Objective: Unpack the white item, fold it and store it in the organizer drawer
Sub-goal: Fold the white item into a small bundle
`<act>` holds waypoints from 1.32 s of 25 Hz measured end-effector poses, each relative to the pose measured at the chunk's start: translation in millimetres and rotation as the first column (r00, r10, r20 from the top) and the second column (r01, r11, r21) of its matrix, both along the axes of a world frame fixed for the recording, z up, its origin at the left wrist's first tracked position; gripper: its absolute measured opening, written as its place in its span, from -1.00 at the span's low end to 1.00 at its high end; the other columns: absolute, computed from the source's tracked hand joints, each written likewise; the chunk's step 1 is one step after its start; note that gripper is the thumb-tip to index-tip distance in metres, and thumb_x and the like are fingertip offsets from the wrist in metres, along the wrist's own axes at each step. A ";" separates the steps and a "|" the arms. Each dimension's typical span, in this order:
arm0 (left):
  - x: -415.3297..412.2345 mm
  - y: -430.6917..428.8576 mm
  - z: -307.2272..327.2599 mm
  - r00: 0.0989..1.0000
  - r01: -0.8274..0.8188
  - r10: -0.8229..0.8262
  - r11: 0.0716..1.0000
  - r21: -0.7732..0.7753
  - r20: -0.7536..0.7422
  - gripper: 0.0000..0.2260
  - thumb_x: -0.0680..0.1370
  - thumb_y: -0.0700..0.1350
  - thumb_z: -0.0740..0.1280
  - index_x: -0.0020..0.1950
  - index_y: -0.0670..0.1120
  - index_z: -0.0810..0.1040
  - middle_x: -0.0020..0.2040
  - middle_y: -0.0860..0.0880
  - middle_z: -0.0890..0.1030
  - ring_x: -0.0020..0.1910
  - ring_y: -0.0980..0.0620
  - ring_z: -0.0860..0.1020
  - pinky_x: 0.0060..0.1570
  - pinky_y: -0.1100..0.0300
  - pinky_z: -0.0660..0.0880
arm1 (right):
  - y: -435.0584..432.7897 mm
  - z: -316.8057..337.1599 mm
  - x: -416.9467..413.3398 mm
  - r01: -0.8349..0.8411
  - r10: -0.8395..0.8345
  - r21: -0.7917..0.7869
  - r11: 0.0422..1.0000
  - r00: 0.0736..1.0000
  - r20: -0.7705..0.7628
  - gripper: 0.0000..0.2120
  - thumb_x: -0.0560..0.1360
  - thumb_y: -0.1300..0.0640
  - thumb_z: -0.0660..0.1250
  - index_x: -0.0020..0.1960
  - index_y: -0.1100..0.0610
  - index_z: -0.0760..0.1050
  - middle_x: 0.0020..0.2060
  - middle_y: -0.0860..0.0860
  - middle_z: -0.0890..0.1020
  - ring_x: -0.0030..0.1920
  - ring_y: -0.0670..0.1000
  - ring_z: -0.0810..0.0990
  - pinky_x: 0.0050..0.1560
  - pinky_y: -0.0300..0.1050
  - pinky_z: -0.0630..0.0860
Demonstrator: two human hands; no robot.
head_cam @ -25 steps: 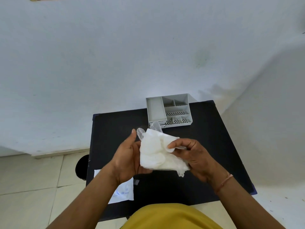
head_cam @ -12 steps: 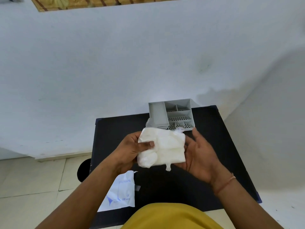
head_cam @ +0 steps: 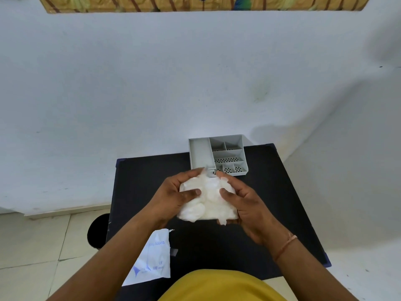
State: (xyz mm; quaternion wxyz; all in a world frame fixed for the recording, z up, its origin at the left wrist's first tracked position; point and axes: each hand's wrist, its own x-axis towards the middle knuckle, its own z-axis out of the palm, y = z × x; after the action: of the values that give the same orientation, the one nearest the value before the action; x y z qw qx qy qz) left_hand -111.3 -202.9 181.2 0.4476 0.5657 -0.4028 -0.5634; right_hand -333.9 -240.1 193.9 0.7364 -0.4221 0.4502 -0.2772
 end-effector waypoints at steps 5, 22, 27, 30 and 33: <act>0.7 1.2 1.6 0.999 -0.011 0.009 0.999 0.044 0.046 -0.79 0.60 -0.37 0.44 0.11 -0.15 0.82 0.08 -0.03 0.83 0.09 0.03 0.77 0.01 0.25 0.69 | 1.5 10.4 1.7 0.016 -0.003 0.124 0.992 0.995 -0.102 -0.50 0.69 -0.16 0.23 0.14 0.22 0.74 0.08 0.14 0.79 0.01 0.21 0.79 -0.25 0.04 0.70; 14.8 6.9 4.0 0.999 0.032 -0.033 0.999 -0.040 -0.027 -0.71 0.65 -0.16 0.43 0.32 0.10 0.73 0.29 0.03 0.75 0.27 -0.09 0.71 0.02 0.12 0.70 | 11.0 -8.4 21.3 -0.002 -0.030 0.198 0.980 0.986 0.161 -0.69 0.59 0.38 0.38 0.20 0.07 0.71 0.12 0.15 0.79 0.03 0.14 0.80 -0.01 0.17 0.72; 21.9 0.7 17.2 0.984 0.032 0.032 0.935 0.353 -0.174 -0.36 0.61 0.48 0.08 0.28 0.09 0.71 0.13 -0.15 0.80 0.01 -0.20 0.76 -0.22 -0.02 0.66 | 11.9 -9.9 20.4 0.004 -0.045 0.205 0.979 0.980 0.194 -0.61 0.45 0.22 0.50 0.27 0.05 0.66 0.15 0.14 0.79 0.09 0.16 0.79 0.06 0.22 0.74; 22.4 -5.4 13.4 0.985 0.073 0.000 0.907 0.415 -0.174 -0.42 0.53 0.43 0.35 0.08 -0.06 0.78 0.07 -0.21 0.80 0.09 -0.24 0.75 0.18 -0.18 0.64 | 15.1 -14.5 24.9 -0.030 0.023 0.088 0.996 0.997 0.077 -0.73 0.57 0.35 0.43 0.26 0.24 0.68 0.25 0.37 0.68 0.13 0.26 0.69 0.23 0.25 0.61; 17.8 -12.2 9.3 0.994 0.107 -0.095 0.941 0.321 -0.054 -0.68 0.50 0.10 0.56 0.12 -0.09 0.80 0.13 -0.20 0.80 0.21 -0.29 0.73 0.34 -0.19 0.61 | 16.3 -20.3 28.6 -0.033 0.030 0.066 0.997 0.999 0.045 -0.71 0.53 0.36 0.43 0.25 0.31 0.66 0.16 0.32 0.73 0.09 0.24 0.71 0.07 0.09 0.67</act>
State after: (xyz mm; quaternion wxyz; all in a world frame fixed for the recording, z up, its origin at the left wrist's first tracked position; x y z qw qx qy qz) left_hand -93.5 -215.1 190.5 0.3265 0.5994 -0.3251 -0.6546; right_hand -305.3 -223.8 173.6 0.7642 -0.3982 0.4360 -0.2596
